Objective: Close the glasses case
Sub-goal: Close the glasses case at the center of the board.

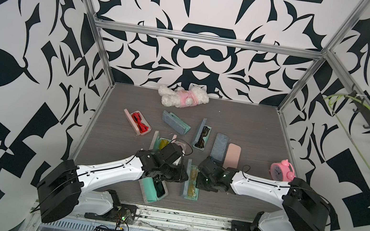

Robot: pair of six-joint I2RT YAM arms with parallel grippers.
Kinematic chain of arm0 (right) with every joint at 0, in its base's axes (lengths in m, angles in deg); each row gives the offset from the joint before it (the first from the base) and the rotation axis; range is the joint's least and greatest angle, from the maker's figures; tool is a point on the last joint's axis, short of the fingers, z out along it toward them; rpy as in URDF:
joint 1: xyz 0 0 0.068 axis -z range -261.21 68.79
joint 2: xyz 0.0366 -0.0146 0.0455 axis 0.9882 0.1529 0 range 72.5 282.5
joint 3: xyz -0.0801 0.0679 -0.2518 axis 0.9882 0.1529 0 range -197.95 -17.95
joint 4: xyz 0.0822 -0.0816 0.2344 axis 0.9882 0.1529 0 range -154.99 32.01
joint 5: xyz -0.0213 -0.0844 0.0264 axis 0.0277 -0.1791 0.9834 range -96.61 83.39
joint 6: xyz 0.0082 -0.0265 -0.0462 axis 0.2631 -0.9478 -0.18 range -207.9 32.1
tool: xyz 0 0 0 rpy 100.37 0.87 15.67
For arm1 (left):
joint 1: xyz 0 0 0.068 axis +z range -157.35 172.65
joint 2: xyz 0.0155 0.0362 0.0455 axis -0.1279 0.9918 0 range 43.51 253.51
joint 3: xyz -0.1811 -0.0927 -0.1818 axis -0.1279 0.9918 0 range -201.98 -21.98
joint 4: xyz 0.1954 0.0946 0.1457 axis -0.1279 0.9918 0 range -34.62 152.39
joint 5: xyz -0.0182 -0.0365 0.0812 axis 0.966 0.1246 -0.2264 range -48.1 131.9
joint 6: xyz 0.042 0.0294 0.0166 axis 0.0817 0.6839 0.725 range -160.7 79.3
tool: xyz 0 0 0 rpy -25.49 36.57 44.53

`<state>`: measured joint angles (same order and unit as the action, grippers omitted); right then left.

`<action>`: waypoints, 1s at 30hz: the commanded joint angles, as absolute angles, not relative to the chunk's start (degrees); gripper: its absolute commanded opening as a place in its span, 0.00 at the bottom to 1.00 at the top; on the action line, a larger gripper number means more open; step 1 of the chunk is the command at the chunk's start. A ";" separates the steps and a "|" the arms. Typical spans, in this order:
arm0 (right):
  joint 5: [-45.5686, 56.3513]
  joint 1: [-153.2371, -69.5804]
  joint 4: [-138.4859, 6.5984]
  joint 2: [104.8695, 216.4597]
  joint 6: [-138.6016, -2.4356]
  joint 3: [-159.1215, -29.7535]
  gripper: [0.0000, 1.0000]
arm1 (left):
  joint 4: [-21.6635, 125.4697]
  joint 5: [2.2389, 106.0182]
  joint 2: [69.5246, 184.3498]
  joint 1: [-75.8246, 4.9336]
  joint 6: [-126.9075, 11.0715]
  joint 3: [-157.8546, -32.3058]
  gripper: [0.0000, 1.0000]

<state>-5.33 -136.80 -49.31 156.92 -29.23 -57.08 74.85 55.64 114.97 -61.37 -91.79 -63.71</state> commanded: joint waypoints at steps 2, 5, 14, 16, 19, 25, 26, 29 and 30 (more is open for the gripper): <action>-6.17 -137.11 -48.47 155.81 -29.28 -57.15 0.07 | 74.62 55.50 115.91 -61.40 -91.24 -62.41 0.34; -6.17 -137.19 -48.43 155.75 -29.28 -57.19 0.07 | 74.27 55.69 116.10 -61.40 -91.24 -62.33 0.33; -5.99 -137.46 -48.64 156.27 -29.37 -57.65 0.06 | 73.71 56.14 118.91 -61.40 -91.05 -61.97 0.31; -5.99 -137.55 -48.75 156.48 -29.37 -57.76 0.06 | 73.59 56.14 119.31 -61.40 -90.94 -61.90 0.31; -5.89 -137.63 -48.82 156.76 -29.37 -58.01 0.06 | 73.42 56.30 119.62 -61.40 -90.98 -61.88 0.30; -5.90 -137.72 -48.73 156.78 -29.54 -58.15 0.06 | 73.16 56.31 119.89 -61.40 -90.95 -61.79 0.29; -5.89 -137.72 -48.73 156.80 -29.61 -58.20 0.06 | 73.01 56.36 119.97 -61.40 -90.91 -61.86 0.29; -5.82 -137.73 -48.73 156.88 -29.63 -58.28 0.06 | 72.64 56.64 120.24 -61.40 -90.94 -61.71 0.29; -5.81 -137.72 -48.73 156.89 -29.63 -58.29 0.05 | 72.53 56.75 120.40 -61.40 -90.92 -61.65 0.29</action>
